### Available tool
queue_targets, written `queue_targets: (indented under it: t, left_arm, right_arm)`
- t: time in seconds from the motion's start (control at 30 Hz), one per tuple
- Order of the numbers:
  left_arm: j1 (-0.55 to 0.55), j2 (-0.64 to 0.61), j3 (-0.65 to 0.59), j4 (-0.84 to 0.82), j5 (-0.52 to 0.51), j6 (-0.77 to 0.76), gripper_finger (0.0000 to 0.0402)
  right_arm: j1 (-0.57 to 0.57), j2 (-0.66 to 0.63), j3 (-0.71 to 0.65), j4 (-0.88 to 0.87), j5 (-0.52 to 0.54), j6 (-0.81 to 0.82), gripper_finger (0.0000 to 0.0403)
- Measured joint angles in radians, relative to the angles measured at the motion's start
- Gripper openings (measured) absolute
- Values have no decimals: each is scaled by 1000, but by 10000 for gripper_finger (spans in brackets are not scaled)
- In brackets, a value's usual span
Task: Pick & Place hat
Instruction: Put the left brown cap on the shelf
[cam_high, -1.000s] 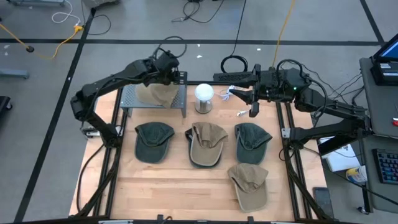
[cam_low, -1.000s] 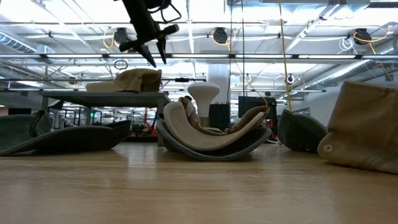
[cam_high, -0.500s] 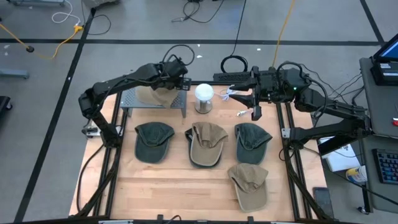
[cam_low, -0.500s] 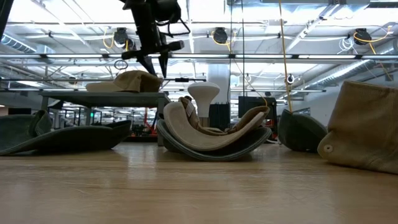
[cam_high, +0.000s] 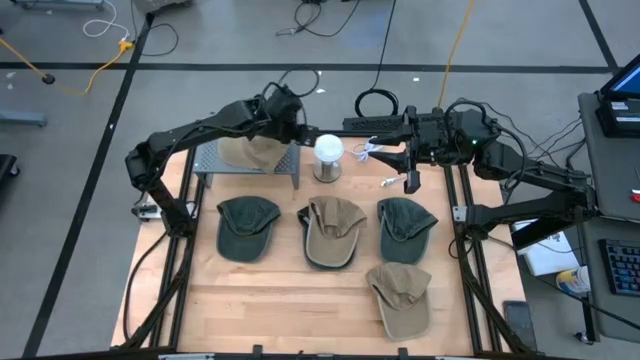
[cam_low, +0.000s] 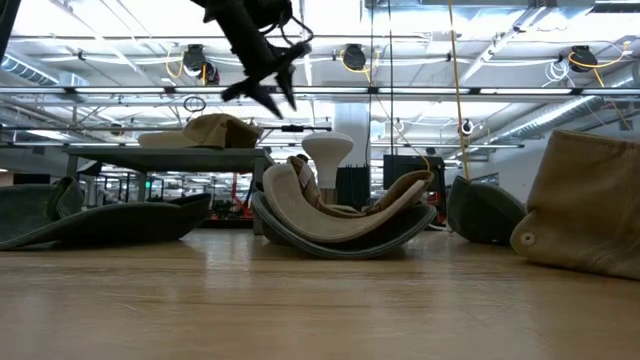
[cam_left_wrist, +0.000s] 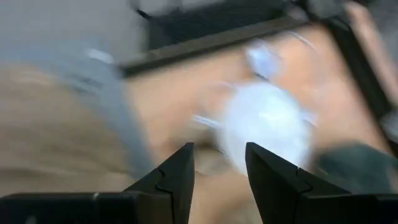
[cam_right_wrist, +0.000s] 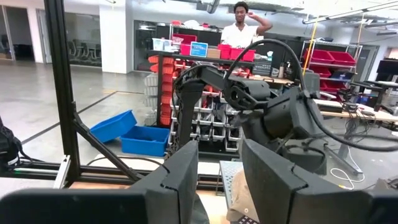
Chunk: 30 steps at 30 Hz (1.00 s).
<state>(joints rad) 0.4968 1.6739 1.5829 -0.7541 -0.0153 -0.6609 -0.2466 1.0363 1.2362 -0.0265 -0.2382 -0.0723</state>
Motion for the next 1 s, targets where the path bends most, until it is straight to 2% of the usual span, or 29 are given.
queue_targets:
  t: [0.1, 0.17, 0.23, 0.43, 0.53, 0.77, 1.0]
  left_arm:
    - [-3, 0, 2, 78, 122, 49, 145]
    - [-9, 0, 32, 51, 116, 32, 145]
    - [-22, 1, 88, -27, 43, 44, 145]
    - [-100, 0, 273, -264, -291, 104, 145]
    - [-121, -1, 349, -359, -389, 74, 145]
    - [-175, 23, 439, -545, -532, -35, 145]
    - [-170, 25, 441, -572, -511, -29, 148]
  right_arm:
    - [0, 0, 0, 0, 0, 0, 119]
    - [0, 0, 0, 0, 0, 0, 119]
    - [0, 0, 0, 0, 0, 0, 119]
    - [0, 0, 0, 0, 0, 0, 119]
    - [0, 0, 0, 0, 0, 0, 119]
    - [0, 0, 0, 12, -1, 0, 119]
    - [0, 0, 0, 47, -2, 11, 119]
